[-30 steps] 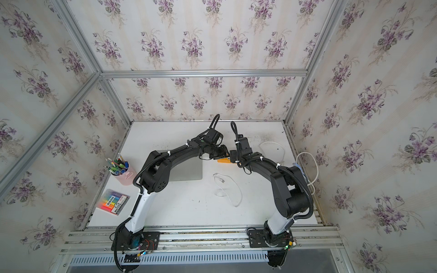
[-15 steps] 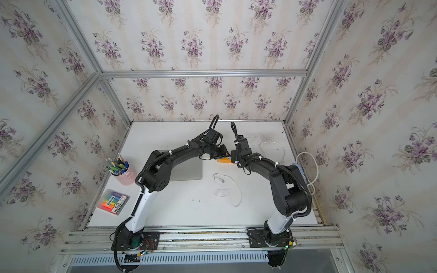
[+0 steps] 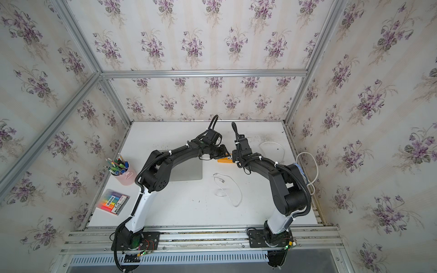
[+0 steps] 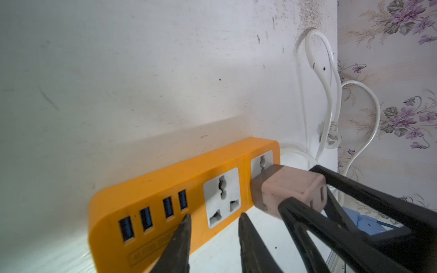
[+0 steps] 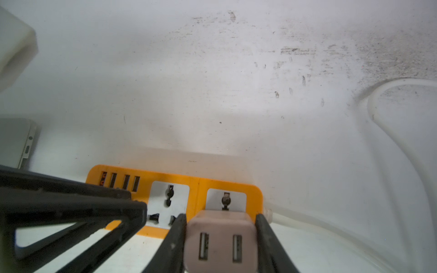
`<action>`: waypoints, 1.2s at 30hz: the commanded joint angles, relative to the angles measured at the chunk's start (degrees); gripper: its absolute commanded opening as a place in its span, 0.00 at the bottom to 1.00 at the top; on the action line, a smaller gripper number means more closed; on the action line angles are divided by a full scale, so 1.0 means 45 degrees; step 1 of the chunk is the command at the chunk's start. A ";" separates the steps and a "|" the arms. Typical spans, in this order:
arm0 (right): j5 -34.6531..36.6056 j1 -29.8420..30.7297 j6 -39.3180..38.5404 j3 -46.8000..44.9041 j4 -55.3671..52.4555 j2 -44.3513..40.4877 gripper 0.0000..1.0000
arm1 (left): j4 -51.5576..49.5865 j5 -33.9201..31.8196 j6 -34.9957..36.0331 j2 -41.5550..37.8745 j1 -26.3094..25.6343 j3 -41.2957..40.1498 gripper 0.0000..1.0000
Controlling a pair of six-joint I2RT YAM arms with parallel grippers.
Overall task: Unplug the laptop charger
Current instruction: Remove the plug from the socket.
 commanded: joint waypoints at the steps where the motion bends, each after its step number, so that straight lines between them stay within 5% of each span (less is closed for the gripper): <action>1: -0.0163 0.0023 0.0042 0.0010 0.0187 0.0024 0.29 | -0.1478 -0.0616 -0.0086 0.0162 0.0021 -0.0150 0.35; 26: 0.0600 -0.0015 -0.0434 0.0677 -0.0418 -0.1633 0.28 | -0.1976 -0.1352 0.0012 0.0275 -0.0079 -0.0510 0.32; 36: 0.0296 -0.0863 -0.0852 0.1761 -0.0990 -0.1198 0.28 | -0.2040 -0.1293 0.0201 -0.0100 -0.0018 -0.0433 0.38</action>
